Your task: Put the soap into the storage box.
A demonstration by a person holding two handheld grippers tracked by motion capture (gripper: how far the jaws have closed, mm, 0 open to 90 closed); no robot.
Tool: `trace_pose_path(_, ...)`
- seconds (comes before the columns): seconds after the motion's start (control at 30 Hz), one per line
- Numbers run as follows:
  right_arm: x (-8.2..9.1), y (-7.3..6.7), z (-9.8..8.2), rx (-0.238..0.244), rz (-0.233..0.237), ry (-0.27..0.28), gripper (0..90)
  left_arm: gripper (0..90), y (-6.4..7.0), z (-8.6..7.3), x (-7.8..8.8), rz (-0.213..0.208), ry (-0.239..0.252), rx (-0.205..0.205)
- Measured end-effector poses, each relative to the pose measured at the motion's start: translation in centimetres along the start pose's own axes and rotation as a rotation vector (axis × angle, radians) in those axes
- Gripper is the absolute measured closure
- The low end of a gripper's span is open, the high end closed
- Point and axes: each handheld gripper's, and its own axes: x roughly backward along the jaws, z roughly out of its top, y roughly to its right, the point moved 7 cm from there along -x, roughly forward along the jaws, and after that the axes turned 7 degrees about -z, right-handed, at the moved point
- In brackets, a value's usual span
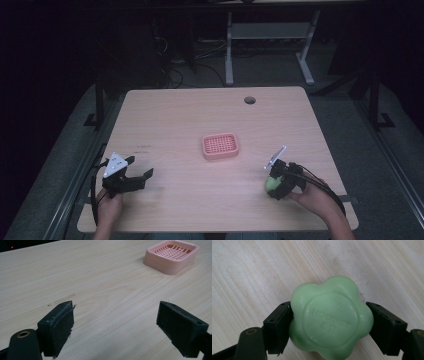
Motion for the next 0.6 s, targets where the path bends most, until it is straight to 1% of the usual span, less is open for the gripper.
trace_pose_path(0.1,-0.08,-0.04,0.06,-0.006,-0.003,-0.005,24.4,14.1,0.03,0.01,-0.02,0.002,-0.001,0.0)
trace_pose_path(0.27,-0.19,-0.04,0.12,0.001,-0.013,-0.018,24.6,14.1,0.13,0.0,-0.1,0.0,-0.002,-0.002)
trace_pose_path(0.43,-0.27,-0.01,0.18,0.003,-0.008,-0.034,24.6,14.1,0.14,0.02,-0.1,-0.003,0.0,0.001)
trace_pose_path(0.6,-0.34,-0.08,0.29,0.004,-0.003,-0.049,24.7,14.1,0.14,0.05,-0.07,-0.004,0.0,-0.005)
